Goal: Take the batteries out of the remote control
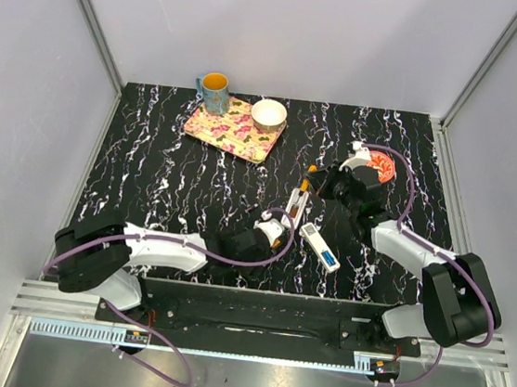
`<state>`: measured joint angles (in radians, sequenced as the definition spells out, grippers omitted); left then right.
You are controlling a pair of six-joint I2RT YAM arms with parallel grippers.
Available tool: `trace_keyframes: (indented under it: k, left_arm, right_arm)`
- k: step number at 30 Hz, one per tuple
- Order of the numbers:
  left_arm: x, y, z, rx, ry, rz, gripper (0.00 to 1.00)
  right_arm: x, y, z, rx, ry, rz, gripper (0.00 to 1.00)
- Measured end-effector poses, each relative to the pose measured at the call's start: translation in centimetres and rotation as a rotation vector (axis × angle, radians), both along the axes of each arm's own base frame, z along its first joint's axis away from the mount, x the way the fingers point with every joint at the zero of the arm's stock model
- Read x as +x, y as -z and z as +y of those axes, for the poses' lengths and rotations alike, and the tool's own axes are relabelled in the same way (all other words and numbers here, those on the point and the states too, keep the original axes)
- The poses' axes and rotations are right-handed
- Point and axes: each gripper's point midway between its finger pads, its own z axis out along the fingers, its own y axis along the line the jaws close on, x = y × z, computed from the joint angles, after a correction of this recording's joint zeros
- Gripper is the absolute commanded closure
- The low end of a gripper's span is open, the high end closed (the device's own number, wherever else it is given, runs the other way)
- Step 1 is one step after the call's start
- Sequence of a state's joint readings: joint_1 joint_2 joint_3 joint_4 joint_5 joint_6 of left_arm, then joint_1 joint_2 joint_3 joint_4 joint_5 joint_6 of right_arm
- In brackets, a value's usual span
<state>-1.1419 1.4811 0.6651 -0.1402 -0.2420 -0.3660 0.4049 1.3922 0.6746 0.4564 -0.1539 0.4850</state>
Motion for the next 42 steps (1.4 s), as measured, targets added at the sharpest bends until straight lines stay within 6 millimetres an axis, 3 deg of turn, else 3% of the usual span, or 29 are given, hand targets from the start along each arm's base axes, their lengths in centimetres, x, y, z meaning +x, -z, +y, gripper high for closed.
trace_keyframes:
  k: [4,15,21,22,24,27,36,42]
  left_arm:
    - [0.2,0.0,-0.4,-0.007,-0.002,-0.005,0.58]
    - [2.5,-0.2,-3.3,-0.015,0.081,-0.028,0.57]
    - [3.0,-0.2,-3.4,-0.011,0.165,-0.016,0.50]
    - [3.0,-0.2,-3.4,-0.010,0.182,-0.015,0.46]
    - [2.9,-0.2,-3.5,-0.010,0.207,-0.013,0.23]
    - [2.8,-0.2,-3.5,-0.010,0.233,-0.011,0.11]
    - [2.7,-0.5,-3.5,-0.038,0.216,0.013,0.11]
    - [3.6,-0.8,-1.9,-0.078,0.160,0.053,0.16]
  right_arm:
    - [-0.3,-0.1,0.0,-0.009,-0.010,0.000,1.00]
    - [-1.4,-1.1,-0.4,-0.017,-0.025,-0.025,1.00]
    - [-2.4,-0.9,-0.9,-0.035,-0.028,-0.015,1.00]
    - [-2.5,-0.9,-0.9,-0.038,-0.029,-0.012,1.00]
    - [-2.6,-0.9,-1.0,-0.041,-0.029,-0.013,1.00]
    - [-2.8,-0.7,-1.0,-0.045,-0.035,-0.007,1.00]
    - [-3.7,0.5,-0.8,-0.051,-0.065,0.021,1.00]
    - [-4.7,1.5,0.0,-0.068,-0.099,0.025,1.00]
